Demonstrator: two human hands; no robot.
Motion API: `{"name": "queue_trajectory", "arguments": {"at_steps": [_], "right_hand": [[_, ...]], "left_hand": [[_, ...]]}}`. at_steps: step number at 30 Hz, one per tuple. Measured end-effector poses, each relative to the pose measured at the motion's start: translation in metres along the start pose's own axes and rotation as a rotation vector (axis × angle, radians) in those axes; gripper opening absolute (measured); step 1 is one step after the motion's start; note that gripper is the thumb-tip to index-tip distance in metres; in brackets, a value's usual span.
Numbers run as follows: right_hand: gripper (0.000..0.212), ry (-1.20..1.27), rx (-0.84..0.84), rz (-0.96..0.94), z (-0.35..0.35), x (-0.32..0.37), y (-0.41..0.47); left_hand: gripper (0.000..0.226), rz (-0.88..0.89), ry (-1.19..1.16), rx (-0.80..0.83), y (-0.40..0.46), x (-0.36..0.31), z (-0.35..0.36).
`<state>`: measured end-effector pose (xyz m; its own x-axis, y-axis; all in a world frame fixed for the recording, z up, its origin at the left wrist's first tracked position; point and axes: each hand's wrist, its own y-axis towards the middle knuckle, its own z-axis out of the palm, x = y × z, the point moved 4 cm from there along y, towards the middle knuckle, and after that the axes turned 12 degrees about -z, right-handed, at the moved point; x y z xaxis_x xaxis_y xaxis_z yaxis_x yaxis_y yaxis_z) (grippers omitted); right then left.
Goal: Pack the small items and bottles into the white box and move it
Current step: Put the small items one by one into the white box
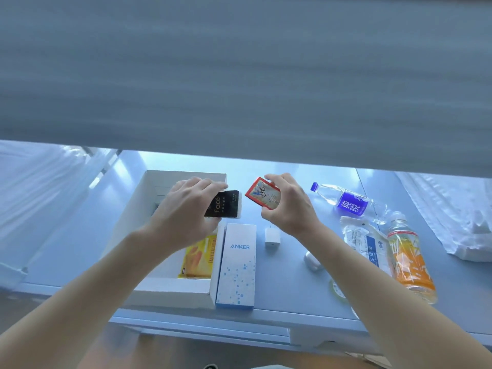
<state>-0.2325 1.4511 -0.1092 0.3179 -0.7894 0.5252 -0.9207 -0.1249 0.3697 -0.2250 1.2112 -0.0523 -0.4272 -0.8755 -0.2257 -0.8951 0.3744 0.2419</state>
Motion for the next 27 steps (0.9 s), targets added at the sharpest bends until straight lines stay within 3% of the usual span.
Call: {"name": "queue_trajectory", "arguments": {"at_steps": [10, 19, 27], "right_hand": [[0.07, 0.099, 0.022, -0.166, 0.018, 0.086, 0.034], [0.07, 0.045, 0.196, -0.313, 0.07, 0.138, 0.038], [0.068, 0.009, 0.325, -0.297, 0.108, 0.148, 0.027]], "left_hand": [[0.044, -0.15, -0.043, 0.076, -0.054, 0.085, -0.016], [0.041, -0.139, 0.081, 0.367, -0.077, 0.128, 0.017], [0.016, -0.039, 0.318, 0.55, -0.071, 0.13, 0.047]]}}
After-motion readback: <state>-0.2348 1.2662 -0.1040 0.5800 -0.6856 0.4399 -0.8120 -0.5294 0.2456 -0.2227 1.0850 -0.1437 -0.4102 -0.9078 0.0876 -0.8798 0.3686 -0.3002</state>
